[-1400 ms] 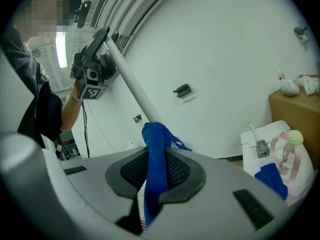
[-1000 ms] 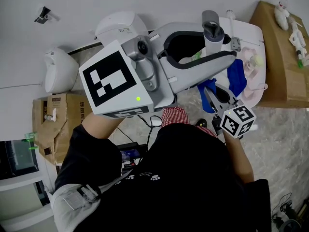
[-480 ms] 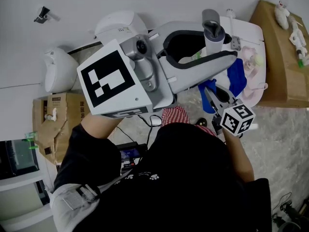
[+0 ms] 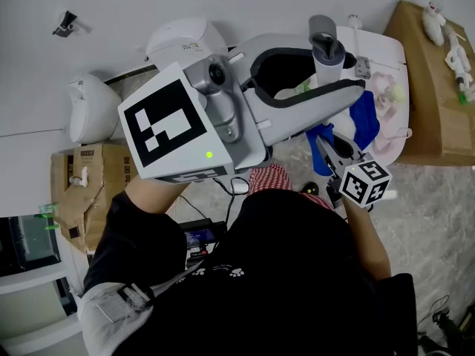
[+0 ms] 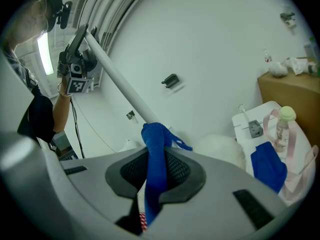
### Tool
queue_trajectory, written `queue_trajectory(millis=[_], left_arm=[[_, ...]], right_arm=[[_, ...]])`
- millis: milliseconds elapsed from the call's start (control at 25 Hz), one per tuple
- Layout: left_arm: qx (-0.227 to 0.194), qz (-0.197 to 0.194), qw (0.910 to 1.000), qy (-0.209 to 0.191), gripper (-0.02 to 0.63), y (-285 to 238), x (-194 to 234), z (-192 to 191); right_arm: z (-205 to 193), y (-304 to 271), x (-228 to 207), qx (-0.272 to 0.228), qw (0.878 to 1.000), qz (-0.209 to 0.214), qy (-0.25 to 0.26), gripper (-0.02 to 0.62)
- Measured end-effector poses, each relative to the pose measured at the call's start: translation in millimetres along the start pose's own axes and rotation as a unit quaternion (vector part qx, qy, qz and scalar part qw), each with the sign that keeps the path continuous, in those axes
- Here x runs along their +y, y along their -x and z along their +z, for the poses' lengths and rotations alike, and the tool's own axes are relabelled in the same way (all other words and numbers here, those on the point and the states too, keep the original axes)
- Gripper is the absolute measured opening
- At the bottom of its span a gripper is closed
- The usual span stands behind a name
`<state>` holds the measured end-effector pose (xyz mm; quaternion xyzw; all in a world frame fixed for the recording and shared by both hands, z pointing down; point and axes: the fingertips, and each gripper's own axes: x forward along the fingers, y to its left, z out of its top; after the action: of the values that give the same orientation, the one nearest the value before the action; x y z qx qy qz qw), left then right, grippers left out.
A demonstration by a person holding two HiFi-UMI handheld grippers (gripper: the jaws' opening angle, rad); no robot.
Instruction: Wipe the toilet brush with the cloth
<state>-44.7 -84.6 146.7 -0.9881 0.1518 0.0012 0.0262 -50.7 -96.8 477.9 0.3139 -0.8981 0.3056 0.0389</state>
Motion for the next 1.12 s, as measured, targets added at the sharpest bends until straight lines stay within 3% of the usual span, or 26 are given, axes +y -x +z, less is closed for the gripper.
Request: queue_trajectory(millis=[640, 1120], left_arm=[[0.007, -0.001, 1.0000, 0.000, 0.091, -1, -1, 2], [-0.001, 0.014, 0.9999, 0.008, 0.091, 1, 4, -3]], right_arm=[[-20, -2, -9, 0.033, 0.999, -0.017, -0.012, 0.063], [-30, 0, -7, 0.052, 0.999, 0.003, -0.016, 0.063]])
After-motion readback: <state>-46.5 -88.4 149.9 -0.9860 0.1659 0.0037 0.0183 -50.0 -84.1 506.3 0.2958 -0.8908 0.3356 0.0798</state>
